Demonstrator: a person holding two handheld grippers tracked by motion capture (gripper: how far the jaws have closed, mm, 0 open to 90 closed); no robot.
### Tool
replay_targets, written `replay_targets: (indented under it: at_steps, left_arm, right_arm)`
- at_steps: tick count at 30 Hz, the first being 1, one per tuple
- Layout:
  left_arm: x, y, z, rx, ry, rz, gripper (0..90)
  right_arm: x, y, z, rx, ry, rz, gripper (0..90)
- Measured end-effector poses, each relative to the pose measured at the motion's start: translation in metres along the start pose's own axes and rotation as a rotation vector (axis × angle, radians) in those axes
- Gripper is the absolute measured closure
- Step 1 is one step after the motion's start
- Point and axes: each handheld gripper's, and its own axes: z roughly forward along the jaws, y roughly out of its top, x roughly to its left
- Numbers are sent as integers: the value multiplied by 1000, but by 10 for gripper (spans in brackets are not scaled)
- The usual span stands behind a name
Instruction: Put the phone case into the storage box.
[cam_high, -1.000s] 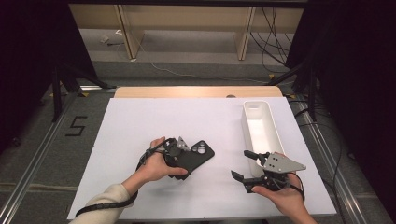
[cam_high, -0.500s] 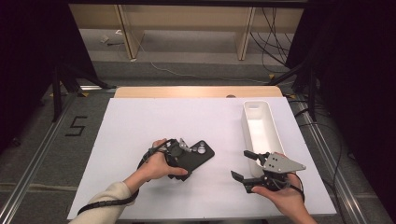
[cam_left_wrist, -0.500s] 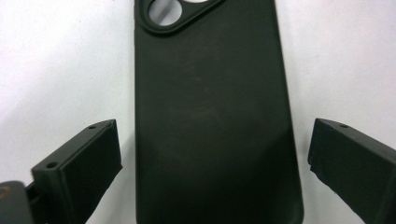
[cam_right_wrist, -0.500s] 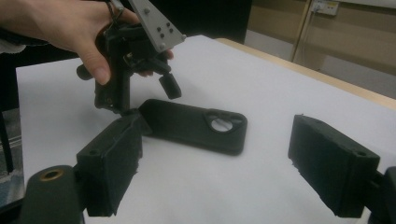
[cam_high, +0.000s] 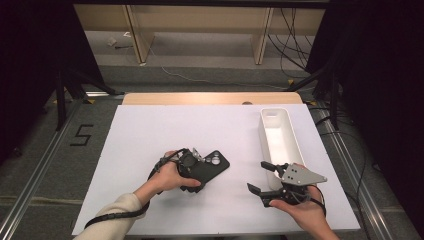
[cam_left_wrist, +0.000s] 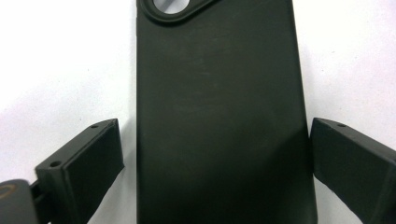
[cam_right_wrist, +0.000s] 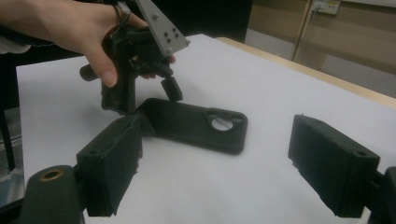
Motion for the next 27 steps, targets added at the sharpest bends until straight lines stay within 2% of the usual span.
replay_targets:
  at_steps: [16,27]
  left_arm:
    - [0,0,1,9,1,3,29]
    - [-2,1,-1,16,4,4,67]
  right_arm:
    - [1,0,1,3,2,2,188]
    - [1,0,1,5,3,0,188]
